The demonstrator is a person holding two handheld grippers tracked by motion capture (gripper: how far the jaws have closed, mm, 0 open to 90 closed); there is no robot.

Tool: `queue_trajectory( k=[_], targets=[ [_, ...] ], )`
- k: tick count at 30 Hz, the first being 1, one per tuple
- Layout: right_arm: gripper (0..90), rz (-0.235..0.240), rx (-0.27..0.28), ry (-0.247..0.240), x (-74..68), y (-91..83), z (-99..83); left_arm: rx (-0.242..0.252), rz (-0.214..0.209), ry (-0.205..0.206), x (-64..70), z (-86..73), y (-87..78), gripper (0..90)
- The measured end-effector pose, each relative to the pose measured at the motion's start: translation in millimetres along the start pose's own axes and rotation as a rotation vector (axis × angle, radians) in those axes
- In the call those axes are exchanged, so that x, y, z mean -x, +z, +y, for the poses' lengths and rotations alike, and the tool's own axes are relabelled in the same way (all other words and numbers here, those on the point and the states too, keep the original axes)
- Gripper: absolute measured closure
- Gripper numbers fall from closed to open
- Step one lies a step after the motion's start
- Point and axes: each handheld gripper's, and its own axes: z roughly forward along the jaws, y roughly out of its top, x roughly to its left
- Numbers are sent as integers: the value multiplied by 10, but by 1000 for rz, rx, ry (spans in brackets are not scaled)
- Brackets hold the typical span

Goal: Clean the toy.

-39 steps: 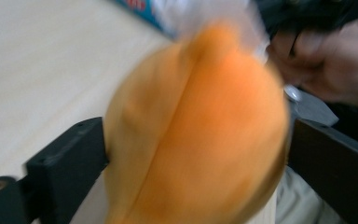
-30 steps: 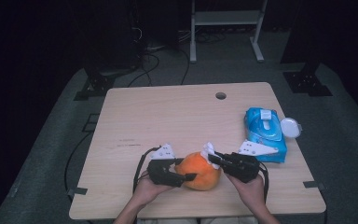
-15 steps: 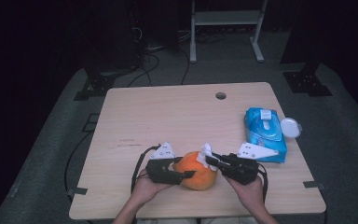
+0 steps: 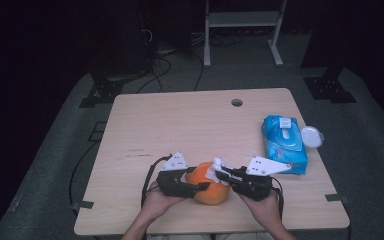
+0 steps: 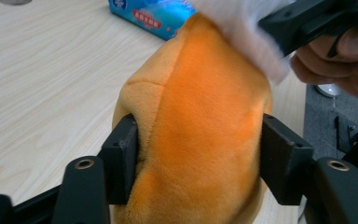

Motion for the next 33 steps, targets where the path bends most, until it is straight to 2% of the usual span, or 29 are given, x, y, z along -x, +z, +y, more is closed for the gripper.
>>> queue_trajectory(
  k=[3,5,6,9,11,12,14,16,18,19,21,23,25,26,27,29,33],
  targets=[
    [802,-28,8,58,166,-51,-45,9,-3,-11,3,5,-8,402],
    [802,-26,13,95,207,-74,-87,2,1,0,12,10,13,402],
    [802,-26,10,86,180,-72,-87,1,4,-3,12,14,19,401],
    [801,-3,2,17,18,-21,-32,3,3,-17,-6,2,21,383],
    [801,-5,-7,2,9,8,-23,-3,-9,-38,-23,-9,30,295],
    [801,-3,-11,24,39,12,-40,-4,-22,-56,-36,-13,45,219],
    [801,-20,-9,57,124,-3,-91,-19,-26,-64,-54,-17,71,100],
    [801,-26,4,101,206,-38,-124,-26,-29,-60,-50,-29,105,96],
    [801,-32,10,115,233,-54,-141,-32,0,-38,-28,-35,136,113],
    [800,-28,14,114,217,-49,-144,-20,23,-13,-10,-41,126,185],
    [799,-31,13,94,148,-35,-135,-2,36,-7,-8,-46,98,290],
    [800,-7,21,74,63,-19,-114,14,31,-19,-24,-44,65,369],
    [800,25,20,42,-19,5,-73,21,20,-31,-27,-34,46,402],
    [800,22,12,28,-37,9,-61,16,18,-22,-20,-29,34,407],
    [801,15,10,14,-28,10,-52,20,13,-21,-16,-26,27,413],
    [801,13,15,38,46,-8,-70,20,15,-19,-4,-20,18,419],
    [801,-38,11,67,204,-50,-151,22,10,-28,-14,-24,35,416]
  ],
)
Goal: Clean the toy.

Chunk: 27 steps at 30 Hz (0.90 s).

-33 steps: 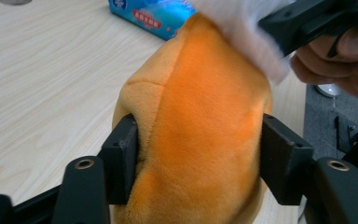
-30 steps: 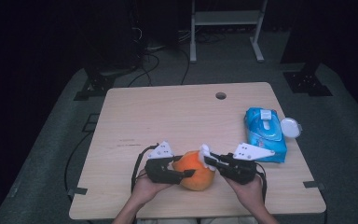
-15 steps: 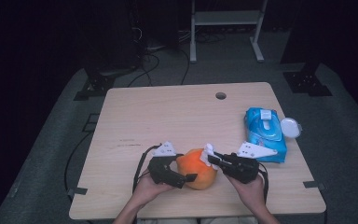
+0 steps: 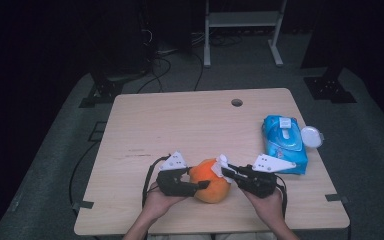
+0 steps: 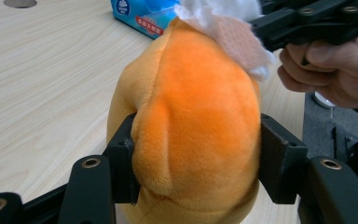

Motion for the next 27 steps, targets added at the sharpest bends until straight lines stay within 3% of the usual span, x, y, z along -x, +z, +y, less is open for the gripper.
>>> queue_trajectory(
  k=[3,8,11,14,16,18,21,25,27],
  targets=[
    [801,-16,-4,-23,-61,-9,10,-1,3,2,-2,0,3,414],
    [800,44,-7,-88,-241,62,85,1,10,8,34,-1,34,404],
    [801,20,-6,-43,-92,27,63,0,7,20,49,-7,47,364],
    [801,-7,-5,6,49,-12,2,9,-11,28,40,-18,77,239],
    [801,-14,-10,20,84,-19,-17,12,-18,21,8,-22,84,203],
    [801,-10,-6,31,98,-19,-22,12,-17,8,-10,-24,95,208],
    [801,-1,1,19,18,-2,-2,14,19,18,6,-30,95,317],
    [801,62,-6,-41,-198,68,42,15,27,3,0,-32,101,373],
    [802,54,-19,-75,-220,83,59,16,30,6,1,-39,89,382]
  ],
)
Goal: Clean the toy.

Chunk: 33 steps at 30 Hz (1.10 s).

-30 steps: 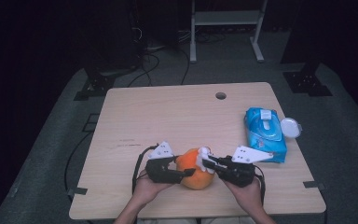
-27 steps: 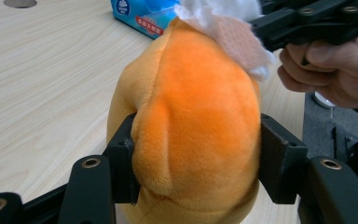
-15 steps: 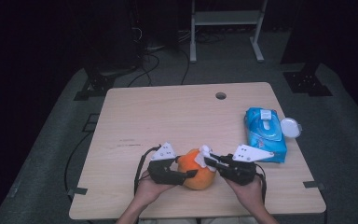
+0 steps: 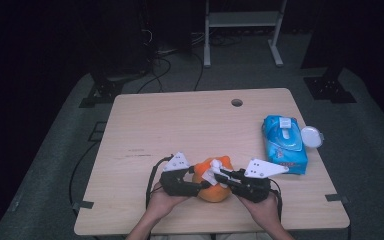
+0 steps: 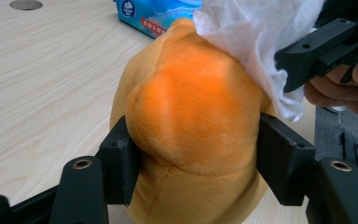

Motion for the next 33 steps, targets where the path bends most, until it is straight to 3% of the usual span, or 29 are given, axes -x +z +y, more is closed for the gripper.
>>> queue_trajectory(
  k=[7,11,14,20,22,23,25,27,28,33],
  targets=[
    [803,-52,11,92,250,-112,-95,6,-23,-5,4,-6,31,367],
    [803,-20,14,54,93,-58,-32,12,-32,-2,10,-14,48,370],
    [803,-5,1,2,2,-23,46,8,-27,24,73,-10,66,376],
    [804,-56,-8,45,237,-144,-29,6,-41,61,128,3,86,363],
    [804,-53,-19,53,255,-155,-54,14,-60,35,94,17,82,274],
    [804,-55,-30,43,242,-154,-53,15,-63,1,68,21,80,211],
    [804,-39,-32,50,221,-157,-53,-23,-63,-48,13,8,114,98],
    [804,-29,-35,51,195,-154,-44,-35,-100,-69,-9,-32,147,128],
    [804,-27,-38,49,172,-150,-32,-34,-95,-52,7,-33,148,159],
    [803,12,-34,-44,-79,-88,90,-5,-3,66,171,5,106,381]
  ],
)
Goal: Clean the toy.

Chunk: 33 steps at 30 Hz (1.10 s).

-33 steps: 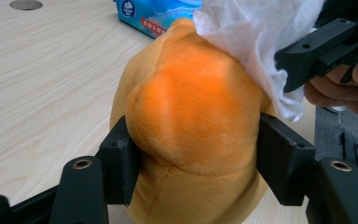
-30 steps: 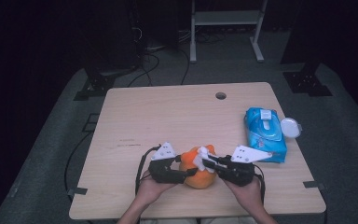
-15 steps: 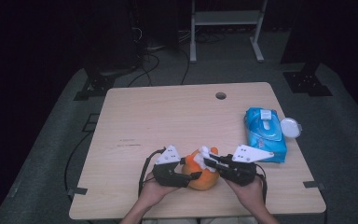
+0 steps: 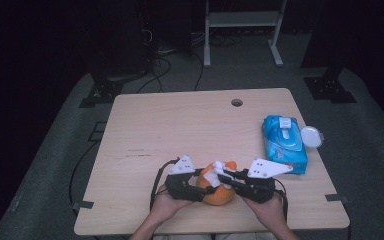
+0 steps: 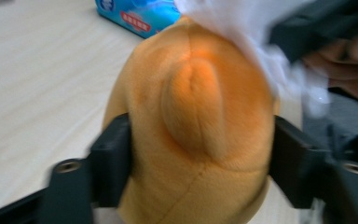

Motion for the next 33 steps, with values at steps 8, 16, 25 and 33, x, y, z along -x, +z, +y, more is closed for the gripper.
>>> queue_trajectory(
  k=[8,16,25,33],
  targets=[
    [804,-41,12,79,267,-59,-106,4,35,15,-12,7,-21,418],
    [802,-27,5,44,172,13,-78,4,12,-70,-109,-59,-15,338],
    [803,-14,11,72,168,7,-89,2,2,-27,-69,-64,12,354],
    [803,-23,2,113,295,-40,-156,-7,-12,23,4,-79,39,287]
  ],
)
